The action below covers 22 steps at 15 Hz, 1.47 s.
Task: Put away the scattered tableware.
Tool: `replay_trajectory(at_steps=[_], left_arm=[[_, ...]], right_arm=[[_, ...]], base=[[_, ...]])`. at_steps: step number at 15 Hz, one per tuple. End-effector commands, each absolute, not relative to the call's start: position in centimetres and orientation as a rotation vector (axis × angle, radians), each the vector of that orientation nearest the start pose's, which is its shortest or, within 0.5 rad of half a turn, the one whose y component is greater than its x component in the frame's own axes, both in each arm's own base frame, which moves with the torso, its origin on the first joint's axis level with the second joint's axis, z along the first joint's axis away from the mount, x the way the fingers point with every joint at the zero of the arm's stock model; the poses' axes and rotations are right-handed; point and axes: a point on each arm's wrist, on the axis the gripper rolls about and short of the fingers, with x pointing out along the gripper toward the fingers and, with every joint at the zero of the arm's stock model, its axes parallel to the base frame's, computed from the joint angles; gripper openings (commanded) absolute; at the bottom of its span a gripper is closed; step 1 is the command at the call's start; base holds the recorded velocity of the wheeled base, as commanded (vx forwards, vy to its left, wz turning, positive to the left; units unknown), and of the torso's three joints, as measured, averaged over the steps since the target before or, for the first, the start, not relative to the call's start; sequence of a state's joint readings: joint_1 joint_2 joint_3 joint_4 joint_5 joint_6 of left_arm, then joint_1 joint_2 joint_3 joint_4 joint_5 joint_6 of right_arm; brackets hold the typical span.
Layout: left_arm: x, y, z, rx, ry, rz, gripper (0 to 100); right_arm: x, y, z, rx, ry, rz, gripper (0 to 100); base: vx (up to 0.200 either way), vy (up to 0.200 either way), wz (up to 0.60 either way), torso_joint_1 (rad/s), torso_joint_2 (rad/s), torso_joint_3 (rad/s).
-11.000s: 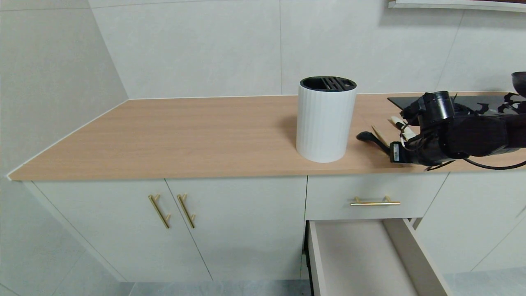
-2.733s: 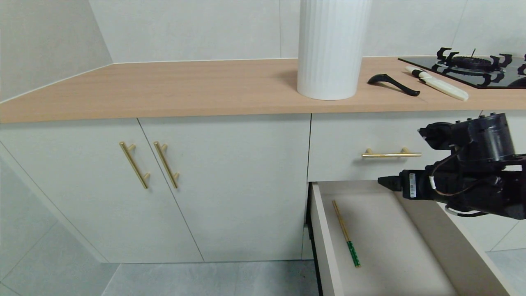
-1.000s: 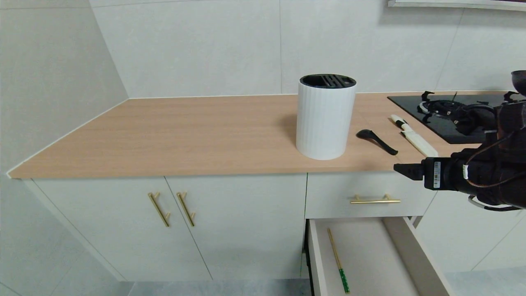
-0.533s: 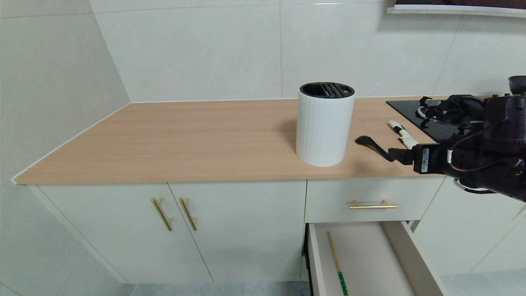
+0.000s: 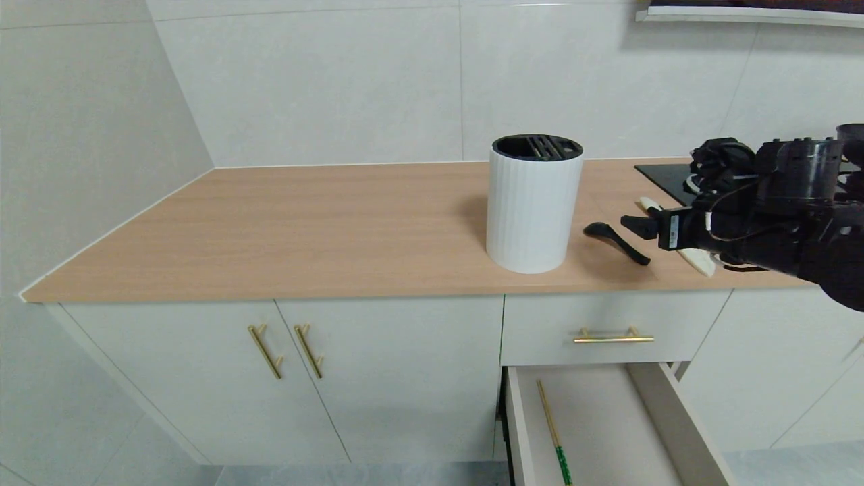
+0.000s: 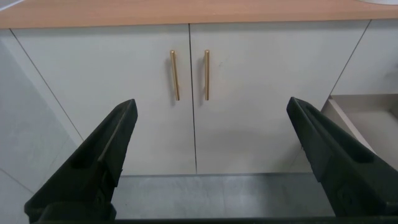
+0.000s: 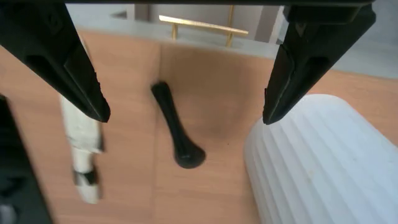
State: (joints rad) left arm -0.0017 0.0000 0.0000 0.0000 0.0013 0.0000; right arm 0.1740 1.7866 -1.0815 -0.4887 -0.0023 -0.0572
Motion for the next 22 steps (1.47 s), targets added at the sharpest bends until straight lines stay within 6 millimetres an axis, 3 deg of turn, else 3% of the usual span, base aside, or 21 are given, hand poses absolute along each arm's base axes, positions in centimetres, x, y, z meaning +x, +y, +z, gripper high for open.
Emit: replay_trajectory(at_steps=[1, 6, 11, 22], left_arm=[[-2.3, 0.0, 7.5, 0.0, 0.0, 0.0, 100], [-2.3, 0.0, 7.5, 0.0, 0.0, 0.0, 100], [-2.3, 0.0, 7.6, 0.0, -0.002, 0.0, 100], [-2.3, 0.0, 7.6, 0.0, 0.002, 0.0, 100]], right_arm=[[36.4, 5.8, 18.5, -0.098, 0.286, 0.183, 100], [39.5, 5.6, 15.3, -0.114, 0.348, 0.171, 100], [41.6, 4.3, 14.7, -0.098, 0.338, 0.128, 100], [42.6, 4.2, 13.6, -0.09, 0.36, 0.093, 100]], base=[[0.0, 0.0, 0.0, 0.0, 0.0, 0.0], [0.0, 0.0, 0.0, 0.0, 0.0, 0.0], [0.0, 0.0, 0.0, 0.0, 0.0, 0.0], [0.0, 0.0, 0.0, 0.0, 0.0, 0.0]])
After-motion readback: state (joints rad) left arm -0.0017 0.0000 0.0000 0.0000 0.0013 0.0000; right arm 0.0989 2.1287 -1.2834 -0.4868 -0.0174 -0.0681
